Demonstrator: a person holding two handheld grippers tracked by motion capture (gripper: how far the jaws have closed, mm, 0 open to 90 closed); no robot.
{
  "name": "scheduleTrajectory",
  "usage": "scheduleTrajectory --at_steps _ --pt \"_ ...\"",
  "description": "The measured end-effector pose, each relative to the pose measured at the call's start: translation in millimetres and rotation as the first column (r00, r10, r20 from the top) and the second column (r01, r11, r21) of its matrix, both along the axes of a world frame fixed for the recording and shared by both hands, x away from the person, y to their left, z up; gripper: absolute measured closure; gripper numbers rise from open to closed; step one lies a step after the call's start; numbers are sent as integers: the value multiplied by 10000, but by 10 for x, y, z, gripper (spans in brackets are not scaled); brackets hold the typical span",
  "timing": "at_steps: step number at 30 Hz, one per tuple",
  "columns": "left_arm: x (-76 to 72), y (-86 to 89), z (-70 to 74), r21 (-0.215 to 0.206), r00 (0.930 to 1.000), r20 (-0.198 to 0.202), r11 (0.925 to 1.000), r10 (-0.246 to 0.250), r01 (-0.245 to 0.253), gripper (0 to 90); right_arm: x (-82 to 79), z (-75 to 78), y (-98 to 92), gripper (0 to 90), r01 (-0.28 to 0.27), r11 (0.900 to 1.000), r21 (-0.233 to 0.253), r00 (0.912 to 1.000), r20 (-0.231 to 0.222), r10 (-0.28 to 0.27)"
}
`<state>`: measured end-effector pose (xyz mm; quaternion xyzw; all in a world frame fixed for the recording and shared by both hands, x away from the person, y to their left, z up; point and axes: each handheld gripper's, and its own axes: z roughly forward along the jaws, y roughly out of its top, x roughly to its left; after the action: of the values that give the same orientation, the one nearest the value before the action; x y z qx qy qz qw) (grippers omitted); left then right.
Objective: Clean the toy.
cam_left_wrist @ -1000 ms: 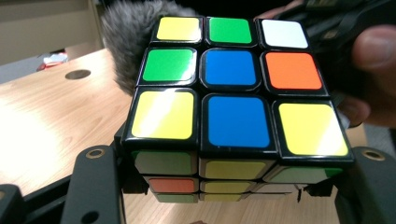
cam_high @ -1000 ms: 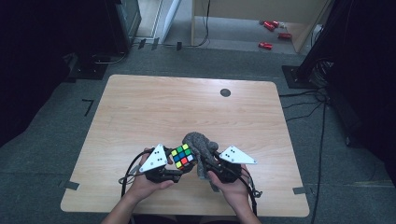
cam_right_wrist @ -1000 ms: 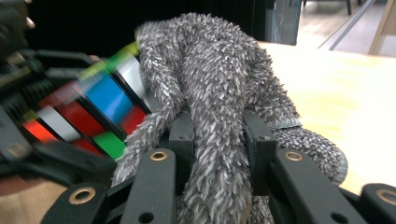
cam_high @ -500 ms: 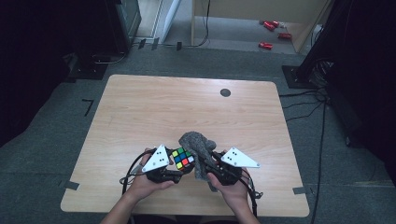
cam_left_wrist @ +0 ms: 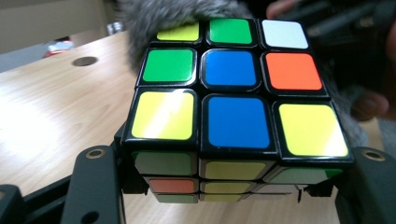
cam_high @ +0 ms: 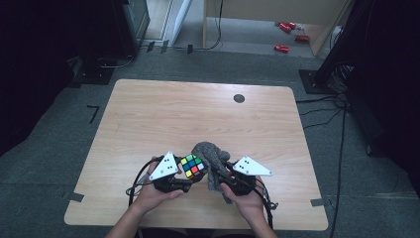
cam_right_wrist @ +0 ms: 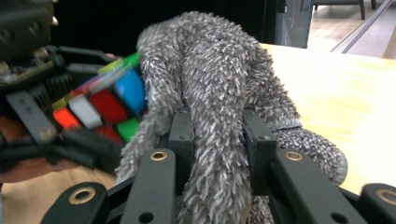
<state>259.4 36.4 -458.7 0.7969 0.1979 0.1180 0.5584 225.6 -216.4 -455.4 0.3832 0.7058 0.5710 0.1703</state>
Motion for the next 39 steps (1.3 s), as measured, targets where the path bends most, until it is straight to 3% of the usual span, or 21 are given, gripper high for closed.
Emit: scheduleTrajectory --at_steps 2,5,6,9,12,16,25,27,28,33,35,38,39 --pt "14 11 4 -63 9998 -87 9998 167 -167 348 10 -16 -11 707 -71 9998 190 10000 -24 71" --pt "62 89 25 -848 9973 -525 9948 520 -564 347 17 -21 -13 707 -219 9992 334 9998 19 219" --pt "90 157 51 -1380 9954 -713 9877 642 -736 347 19 -34 -8 707 -223 9994 249 9997 -17 223" --pt "107 203 69 -1673 9934 -845 9818 770 -904 348 23 -49 -4 707 -241 9994 248 9997 -25 242" --pt "102 201 68 -1862 9931 -992 9792 626 -803 348 18 -68 40 707 -430 9983 382 9990 -80 433" --pt "85 155 71 -2186 9917 -1238 9739 341 -608 348 -26 -133 179 710 -703 9973 196 9974 -125 706" --pt "101 155 52 -2359 9892 -1423 9693 361 -693 348 -79 -219 345 711 -1345 9907 -195 9906 -271 1340" --pt "112 167 54 -2391 9888 -1447 9684 368 -710 347 -95 -245 410 710 -1813 9821 -513 9831 -360 1796" --pt "115 175 53 -2367 9886 -1459 9690 367 -709 348 -123 -257 466 710 -1860 9776 -984 9825 -242 1845" --pt "136 220 55 -2395 9865 -1584 9677 411 -788 348 -68 -208 344 710 -1265 9896 -691 9919 -156 1257" --pt "134 213 54 -2396 9858 -1643 9681 338 -732 347 -25 -164 202 709 -573 9982 -154 9982 -176 571" --pt "117 166 48 -2307 9862 -1638 9712 218 -598 347 -33 -145 176 709 -450 9990 -30 9990 -74 450" --pt "111 153 47 -2313 9862 -1644 9711 205 -587 347 -63 -152 233 709 -750 9971 -138 9972 9 750"
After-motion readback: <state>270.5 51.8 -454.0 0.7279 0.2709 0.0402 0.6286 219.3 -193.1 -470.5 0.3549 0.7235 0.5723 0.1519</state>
